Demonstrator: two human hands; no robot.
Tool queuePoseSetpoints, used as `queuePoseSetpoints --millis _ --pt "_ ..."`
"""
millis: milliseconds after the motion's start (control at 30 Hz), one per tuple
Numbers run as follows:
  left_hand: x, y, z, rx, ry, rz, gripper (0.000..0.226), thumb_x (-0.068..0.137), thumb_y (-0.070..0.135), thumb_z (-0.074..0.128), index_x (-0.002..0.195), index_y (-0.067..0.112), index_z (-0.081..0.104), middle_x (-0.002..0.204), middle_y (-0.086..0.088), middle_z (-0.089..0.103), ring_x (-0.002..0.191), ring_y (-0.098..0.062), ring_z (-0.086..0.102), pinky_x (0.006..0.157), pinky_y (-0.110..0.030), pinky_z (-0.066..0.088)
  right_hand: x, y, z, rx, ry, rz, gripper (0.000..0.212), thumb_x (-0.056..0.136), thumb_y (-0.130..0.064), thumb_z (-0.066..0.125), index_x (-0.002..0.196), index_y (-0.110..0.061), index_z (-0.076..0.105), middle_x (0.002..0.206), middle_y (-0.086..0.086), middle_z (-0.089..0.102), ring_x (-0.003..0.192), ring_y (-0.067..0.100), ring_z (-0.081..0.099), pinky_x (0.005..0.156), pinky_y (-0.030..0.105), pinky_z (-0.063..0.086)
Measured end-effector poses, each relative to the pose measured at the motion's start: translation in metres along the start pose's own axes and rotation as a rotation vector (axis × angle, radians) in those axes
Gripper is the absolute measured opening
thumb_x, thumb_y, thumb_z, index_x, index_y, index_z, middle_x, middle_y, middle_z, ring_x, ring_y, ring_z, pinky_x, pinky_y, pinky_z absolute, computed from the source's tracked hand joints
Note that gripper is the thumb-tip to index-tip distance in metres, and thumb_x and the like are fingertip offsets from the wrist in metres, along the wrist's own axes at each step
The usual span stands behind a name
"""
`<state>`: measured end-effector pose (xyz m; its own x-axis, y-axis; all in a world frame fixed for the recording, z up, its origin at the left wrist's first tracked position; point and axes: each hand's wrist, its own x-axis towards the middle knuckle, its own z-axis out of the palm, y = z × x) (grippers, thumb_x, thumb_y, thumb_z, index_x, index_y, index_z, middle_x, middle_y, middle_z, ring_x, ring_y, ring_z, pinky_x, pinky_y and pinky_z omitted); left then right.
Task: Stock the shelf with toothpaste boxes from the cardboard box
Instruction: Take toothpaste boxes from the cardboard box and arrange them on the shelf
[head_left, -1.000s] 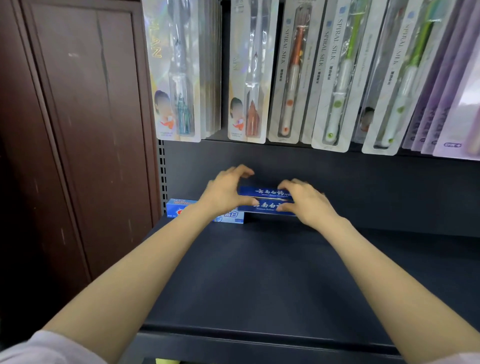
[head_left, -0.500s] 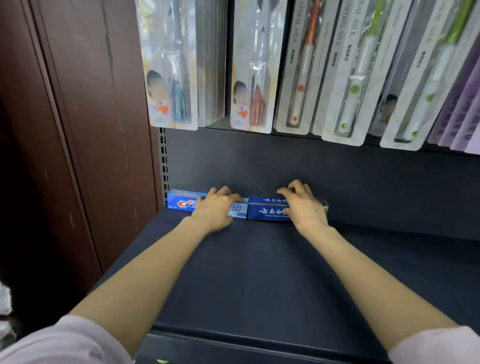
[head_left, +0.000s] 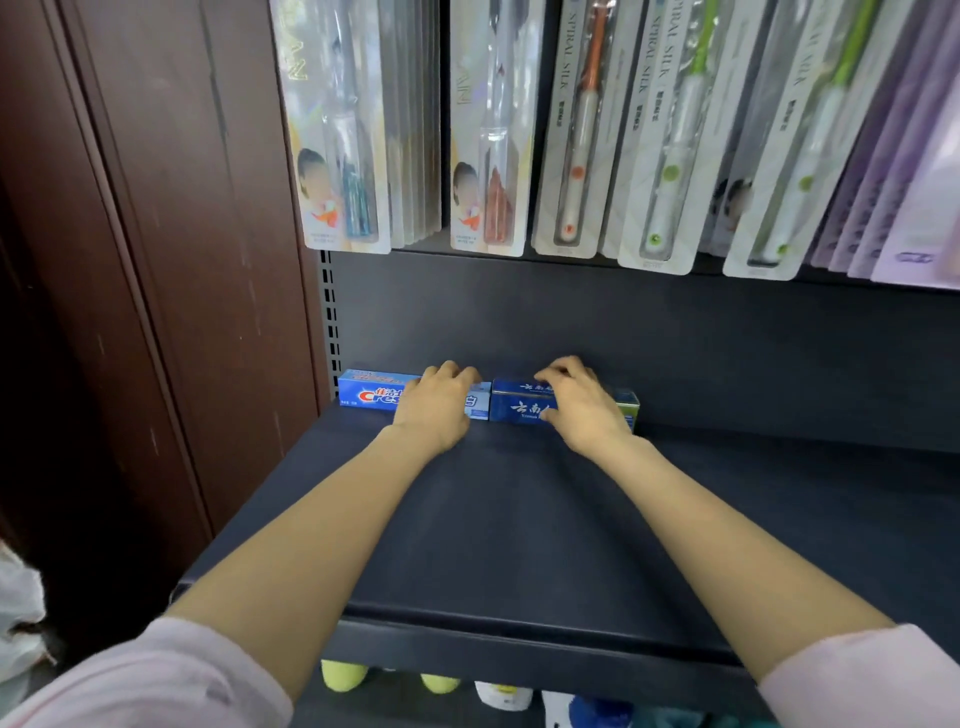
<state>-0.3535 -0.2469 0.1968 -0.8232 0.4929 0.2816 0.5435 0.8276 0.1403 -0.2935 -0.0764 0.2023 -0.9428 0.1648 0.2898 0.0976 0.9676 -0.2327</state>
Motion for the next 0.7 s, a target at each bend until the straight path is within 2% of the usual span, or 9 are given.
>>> queuePoseSetpoints --millis 167,300,400,500,600,700 --pt "-0.032 0.019 -0.014 -0.178 0.038 -0.038 0.036 0.088 0.014 0.050 0.125 0.015 0.047 0.123 -0.010 0.053 0.115 -0.031 0.050 0.091 -0.041 0.042 -0.042 -0.013 -0.026 0.126 0.058 0.008 0.036 0.091 -0.013 0.058 0.126 -0.017 0.054 0.125 0.006 0.047 0.114 0.024 0.051 0.096 0.039 0.044" --pt "-0.063 0.050 -0.028 -0.338 0.028 0.019 0.019 0.087 0.020 0.051 0.103 0.015 0.060 0.108 -0.007 0.064 0.103 -0.029 0.058 0.085 -0.037 0.047 -0.089 -0.013 -0.048 0.184 0.138 0.050 0.025 0.090 -0.013 0.058 0.114 -0.015 0.062 0.112 0.007 0.052 0.098 0.023 0.058 0.091 0.038 0.047" --pt "-0.087 0.085 -0.033 -0.429 -0.005 0.082 0.009 0.085 0.024 0.052 0.088 0.020 0.060 0.102 -0.006 0.066 0.100 -0.028 0.059 0.083 -0.035 0.048 -0.134 -0.006 -0.065 0.191 0.179 0.125 0.017 0.091 -0.016 0.056 0.105 -0.016 0.065 0.097 0.001 0.054 0.084 0.017 0.055 0.085 0.037 0.050" --pt "-0.116 0.129 -0.034 -0.471 -0.038 0.149 0.013 0.086 0.028 0.053 0.091 0.020 0.062 0.103 -0.004 0.066 0.101 -0.026 0.058 0.079 -0.033 0.044 -0.186 0.007 -0.088 0.155 0.143 0.193 0.017 0.092 -0.023 0.053 0.102 -0.018 0.066 0.089 -0.004 0.059 0.089 0.020 0.059 0.082 0.038 0.052" --pt "-0.147 0.180 -0.031 -0.467 -0.117 0.252 0.014 0.087 0.035 0.053 0.091 0.025 0.062 0.105 0.000 0.066 0.101 -0.025 0.058 0.076 -0.031 0.041 -0.245 0.035 -0.109 0.105 0.104 0.293 0.018 0.094 -0.026 0.052 0.103 -0.018 0.065 0.090 -0.005 0.059 0.093 0.021 0.060 0.082 0.039 0.052" --pt "-0.176 0.228 -0.018 -0.481 -0.233 0.342 0.009 0.086 0.035 0.054 0.087 0.028 0.060 0.094 0.000 0.069 0.094 -0.023 0.062 0.072 -0.031 0.043 -0.299 0.071 -0.118 0.052 0.037 0.388 0.017 0.093 -0.025 0.053 0.100 -0.017 0.067 0.092 0.001 0.063 0.096 0.025 0.061 0.084 0.041 0.052"
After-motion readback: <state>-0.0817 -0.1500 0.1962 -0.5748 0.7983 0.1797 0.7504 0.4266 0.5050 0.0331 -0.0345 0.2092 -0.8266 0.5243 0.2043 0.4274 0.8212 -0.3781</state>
